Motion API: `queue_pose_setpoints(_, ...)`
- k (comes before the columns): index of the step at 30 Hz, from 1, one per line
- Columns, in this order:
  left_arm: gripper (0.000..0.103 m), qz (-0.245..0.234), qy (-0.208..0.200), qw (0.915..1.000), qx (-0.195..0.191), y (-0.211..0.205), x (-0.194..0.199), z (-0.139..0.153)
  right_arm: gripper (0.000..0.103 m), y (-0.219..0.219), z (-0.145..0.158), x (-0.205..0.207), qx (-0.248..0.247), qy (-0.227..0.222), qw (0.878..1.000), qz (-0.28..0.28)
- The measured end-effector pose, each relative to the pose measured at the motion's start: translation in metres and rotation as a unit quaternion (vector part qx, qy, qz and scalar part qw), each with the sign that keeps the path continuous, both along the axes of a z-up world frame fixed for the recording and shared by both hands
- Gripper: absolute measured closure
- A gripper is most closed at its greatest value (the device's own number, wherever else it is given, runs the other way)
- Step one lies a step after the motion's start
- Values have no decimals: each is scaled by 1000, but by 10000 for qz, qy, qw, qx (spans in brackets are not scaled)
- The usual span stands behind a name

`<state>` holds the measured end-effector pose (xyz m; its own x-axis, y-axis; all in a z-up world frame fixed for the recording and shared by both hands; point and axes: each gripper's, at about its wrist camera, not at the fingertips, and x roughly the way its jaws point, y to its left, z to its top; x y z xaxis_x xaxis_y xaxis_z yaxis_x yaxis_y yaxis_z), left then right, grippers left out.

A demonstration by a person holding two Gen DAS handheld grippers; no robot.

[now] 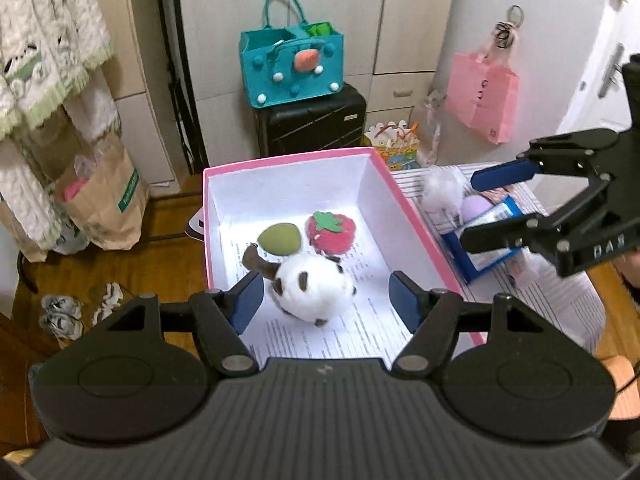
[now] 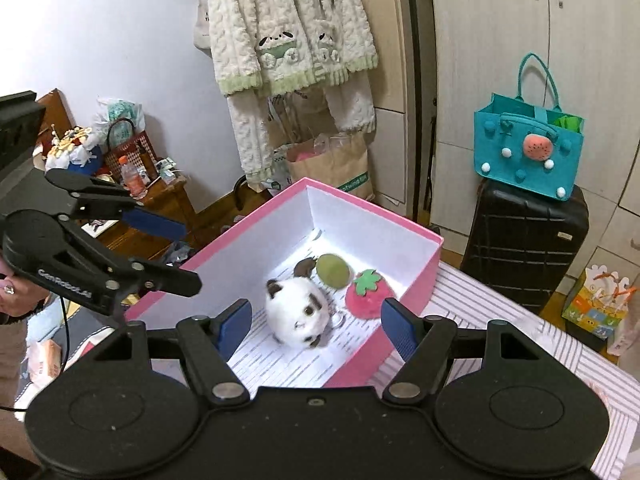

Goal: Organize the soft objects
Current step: 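Open both tools to drop the sponge and strawberry into the box, then withdraw both tools from the box back toward the table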

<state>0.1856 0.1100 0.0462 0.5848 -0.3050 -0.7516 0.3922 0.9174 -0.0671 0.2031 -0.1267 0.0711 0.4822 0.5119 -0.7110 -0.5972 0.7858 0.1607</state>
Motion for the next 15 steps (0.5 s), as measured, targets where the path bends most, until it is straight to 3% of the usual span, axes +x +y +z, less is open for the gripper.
queue_pose_setpoints(15, 26, -511, 159, 9984, 169, -13, -83, 20, 27, -30, 37, -89, 49, -362, 9993, 22)
